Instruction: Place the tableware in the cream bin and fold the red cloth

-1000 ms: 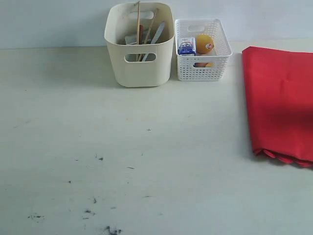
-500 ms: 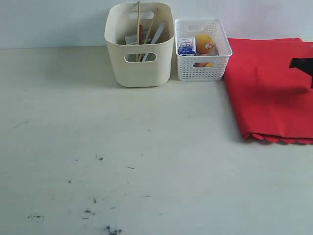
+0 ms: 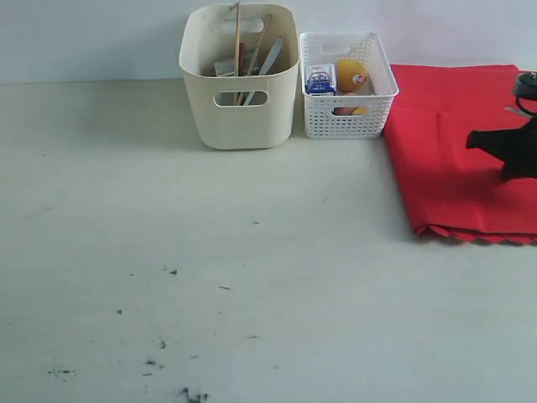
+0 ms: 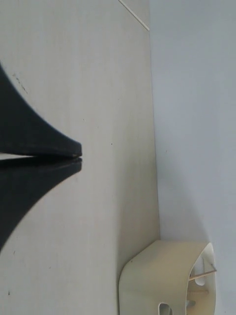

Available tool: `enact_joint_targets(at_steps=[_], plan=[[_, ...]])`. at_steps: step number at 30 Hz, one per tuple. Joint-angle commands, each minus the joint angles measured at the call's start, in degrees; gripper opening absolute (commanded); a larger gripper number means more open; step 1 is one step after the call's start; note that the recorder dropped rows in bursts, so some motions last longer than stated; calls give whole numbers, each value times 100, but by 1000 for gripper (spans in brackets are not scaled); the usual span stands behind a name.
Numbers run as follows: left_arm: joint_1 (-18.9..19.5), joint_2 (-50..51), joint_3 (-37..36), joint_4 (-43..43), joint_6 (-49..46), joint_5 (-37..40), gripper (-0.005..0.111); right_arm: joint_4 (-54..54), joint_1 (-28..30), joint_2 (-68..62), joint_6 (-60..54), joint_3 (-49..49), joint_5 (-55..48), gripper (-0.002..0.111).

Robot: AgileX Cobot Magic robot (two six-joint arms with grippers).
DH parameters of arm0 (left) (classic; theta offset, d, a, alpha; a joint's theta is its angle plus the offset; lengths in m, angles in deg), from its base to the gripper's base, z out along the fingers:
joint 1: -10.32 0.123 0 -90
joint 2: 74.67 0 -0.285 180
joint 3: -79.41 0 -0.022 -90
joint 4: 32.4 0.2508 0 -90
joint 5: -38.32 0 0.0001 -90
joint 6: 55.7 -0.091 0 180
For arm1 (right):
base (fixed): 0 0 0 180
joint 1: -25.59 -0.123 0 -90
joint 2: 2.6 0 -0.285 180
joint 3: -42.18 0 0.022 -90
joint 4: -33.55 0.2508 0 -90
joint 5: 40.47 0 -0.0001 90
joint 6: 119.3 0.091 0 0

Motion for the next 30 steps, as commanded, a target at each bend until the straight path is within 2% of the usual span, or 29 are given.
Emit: enact_joint_targets(at_steps=[1,8,17,23,30], plan=[[8,-32,5,-32,36,-9,3,-4,-59,-453,-64,-443,71,0],[8,-32,5,-32,36,-9,3,191,-59,-369,-64,-962,-465,0],[8,-32,5,-32,36,-9,3,275,-45,1740,-64,-928,-1154,0],[8,-32,5,-32,36,-9,3,266,-58,3712,-64,-273,-1364,0],[8,-32,5,-32,36,-9,3,676,-58,5906,-64,1154,-1411,0]])
